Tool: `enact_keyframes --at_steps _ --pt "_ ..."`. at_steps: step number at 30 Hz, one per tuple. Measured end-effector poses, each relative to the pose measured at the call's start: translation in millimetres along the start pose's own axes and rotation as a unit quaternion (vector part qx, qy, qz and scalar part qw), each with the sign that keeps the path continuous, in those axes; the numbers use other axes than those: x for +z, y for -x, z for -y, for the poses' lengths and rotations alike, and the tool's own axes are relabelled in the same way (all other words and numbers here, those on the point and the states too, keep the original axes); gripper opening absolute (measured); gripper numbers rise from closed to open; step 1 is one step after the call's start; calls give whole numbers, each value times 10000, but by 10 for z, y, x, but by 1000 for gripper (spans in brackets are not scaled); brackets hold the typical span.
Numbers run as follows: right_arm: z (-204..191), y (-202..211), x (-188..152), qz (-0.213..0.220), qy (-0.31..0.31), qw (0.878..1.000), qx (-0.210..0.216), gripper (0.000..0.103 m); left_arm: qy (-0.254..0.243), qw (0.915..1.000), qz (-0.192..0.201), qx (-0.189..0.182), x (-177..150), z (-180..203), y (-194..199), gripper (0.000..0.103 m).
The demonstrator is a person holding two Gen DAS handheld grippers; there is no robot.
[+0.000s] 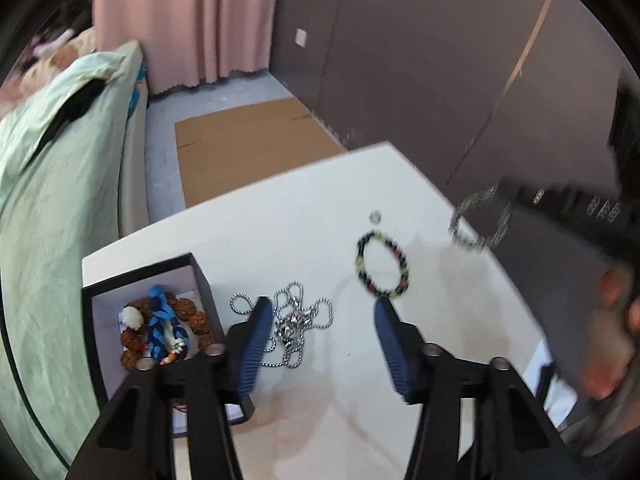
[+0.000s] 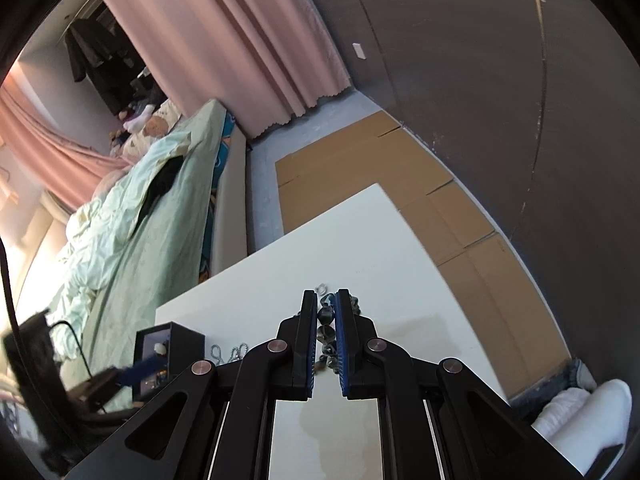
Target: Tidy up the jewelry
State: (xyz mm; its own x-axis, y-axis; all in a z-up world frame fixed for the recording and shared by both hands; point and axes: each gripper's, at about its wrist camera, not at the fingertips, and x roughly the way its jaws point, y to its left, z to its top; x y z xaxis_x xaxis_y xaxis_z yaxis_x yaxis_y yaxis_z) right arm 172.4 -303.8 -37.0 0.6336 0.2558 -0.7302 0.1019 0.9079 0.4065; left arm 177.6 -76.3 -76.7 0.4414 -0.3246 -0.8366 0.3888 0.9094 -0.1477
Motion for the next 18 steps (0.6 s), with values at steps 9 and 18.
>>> enact_keyframes --at_steps 9,18 --pt "171 115 89 113 -190 9998 24 10 -698 9950 -598 402 -95 83 -407 36" --pt "200 106 122 113 -215 9997 35 10 -845 9896 -764 880 -65 32 -626 36"
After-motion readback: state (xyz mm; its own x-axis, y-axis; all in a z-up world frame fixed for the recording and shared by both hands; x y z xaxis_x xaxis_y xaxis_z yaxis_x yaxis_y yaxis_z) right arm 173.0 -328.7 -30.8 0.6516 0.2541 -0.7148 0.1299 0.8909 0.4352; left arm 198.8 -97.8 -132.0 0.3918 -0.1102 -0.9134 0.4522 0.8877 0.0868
